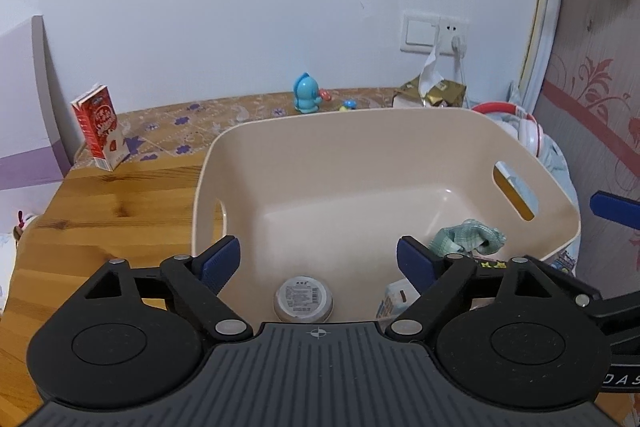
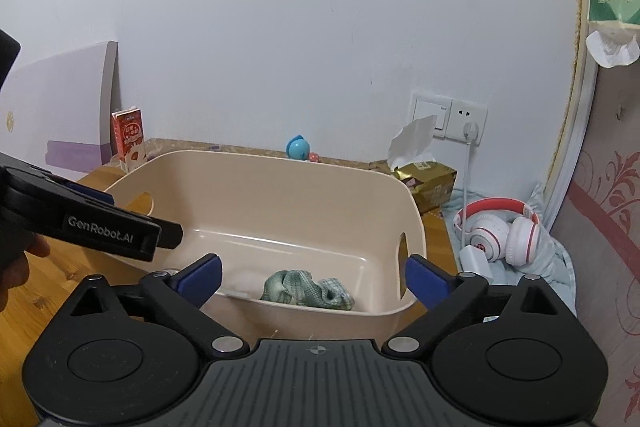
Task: Organize objects
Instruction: 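Withdraw both tools from the basket toward the remaining items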
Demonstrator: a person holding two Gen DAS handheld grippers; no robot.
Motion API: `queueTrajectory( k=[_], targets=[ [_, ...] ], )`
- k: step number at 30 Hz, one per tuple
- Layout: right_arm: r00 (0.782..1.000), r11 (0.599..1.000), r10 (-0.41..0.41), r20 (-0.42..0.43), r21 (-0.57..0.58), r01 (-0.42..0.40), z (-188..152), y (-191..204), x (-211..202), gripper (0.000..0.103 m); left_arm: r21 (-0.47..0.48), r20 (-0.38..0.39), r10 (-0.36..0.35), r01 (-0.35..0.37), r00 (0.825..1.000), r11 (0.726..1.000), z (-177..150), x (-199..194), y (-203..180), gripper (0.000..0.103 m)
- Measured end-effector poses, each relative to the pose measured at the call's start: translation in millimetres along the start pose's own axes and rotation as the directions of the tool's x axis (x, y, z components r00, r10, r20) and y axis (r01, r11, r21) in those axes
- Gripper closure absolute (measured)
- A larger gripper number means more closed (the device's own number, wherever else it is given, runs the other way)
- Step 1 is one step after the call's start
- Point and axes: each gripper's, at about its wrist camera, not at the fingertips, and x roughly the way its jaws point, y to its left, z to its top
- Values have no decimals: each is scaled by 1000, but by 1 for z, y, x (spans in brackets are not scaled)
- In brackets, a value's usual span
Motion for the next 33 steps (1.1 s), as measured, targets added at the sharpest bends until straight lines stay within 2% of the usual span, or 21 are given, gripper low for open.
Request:
queueTrajectory(
  k=[15,23,33],
  targets=[
    [1000,1000,0,-1,13,0,-20,14,-26,0,7,49,6,-7,999,1000,-28,-39,17,16],
    [1000,1000,-6,-26,20,6,-36,24,-30,0,-2,15,-29,29,999,1000,-51,-38,35,16],
    [995,999,-12,-95,36,16,-66,37,-19,0,73,4,-45,45,999,996,-88,-22,50,16]
  ],
)
